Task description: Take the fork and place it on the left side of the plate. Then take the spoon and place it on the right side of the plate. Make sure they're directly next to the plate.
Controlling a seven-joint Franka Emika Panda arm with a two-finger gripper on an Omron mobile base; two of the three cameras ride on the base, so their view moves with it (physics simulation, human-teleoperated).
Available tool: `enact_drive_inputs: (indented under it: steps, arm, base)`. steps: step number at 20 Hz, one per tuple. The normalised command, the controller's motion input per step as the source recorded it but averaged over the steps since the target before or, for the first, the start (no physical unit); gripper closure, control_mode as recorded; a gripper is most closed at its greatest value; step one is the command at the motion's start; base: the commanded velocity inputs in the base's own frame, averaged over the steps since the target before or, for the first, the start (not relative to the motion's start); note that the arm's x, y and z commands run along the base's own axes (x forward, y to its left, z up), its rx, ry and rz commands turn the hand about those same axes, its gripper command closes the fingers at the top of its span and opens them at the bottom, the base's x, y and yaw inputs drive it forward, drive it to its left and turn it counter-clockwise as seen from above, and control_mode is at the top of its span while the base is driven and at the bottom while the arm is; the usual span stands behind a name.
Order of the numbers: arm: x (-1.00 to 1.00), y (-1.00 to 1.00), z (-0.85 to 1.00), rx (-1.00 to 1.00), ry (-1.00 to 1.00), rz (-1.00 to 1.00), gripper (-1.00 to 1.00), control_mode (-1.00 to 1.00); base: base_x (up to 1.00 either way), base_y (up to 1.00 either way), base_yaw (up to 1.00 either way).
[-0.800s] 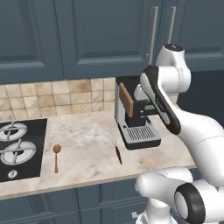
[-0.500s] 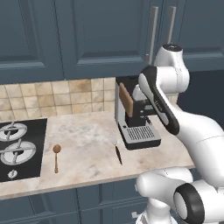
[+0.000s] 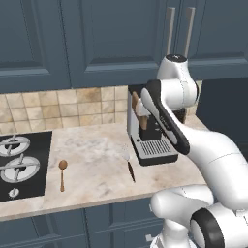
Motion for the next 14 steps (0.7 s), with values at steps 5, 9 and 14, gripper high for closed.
enact_drive_inputs:
  steps: [5, 9, 14]
  arm:
    - [-0.12, 0.38, -0.32, -0.01, 0.0, -0.04, -1.0, -1.0]
    - [-0.14, 0.3, -0.42, -0.04, 0.05, -0.06, -1.0, -1.0]
    - [-0.14, 0.14, -0.49, -0.03, 0.12, -0.09, -1.0, -1.0]
  base:
    - [0.0, 0.0, 0.0]
    - [0.0, 0.0, 0.0]
    - [0.0, 0.0, 0.0]
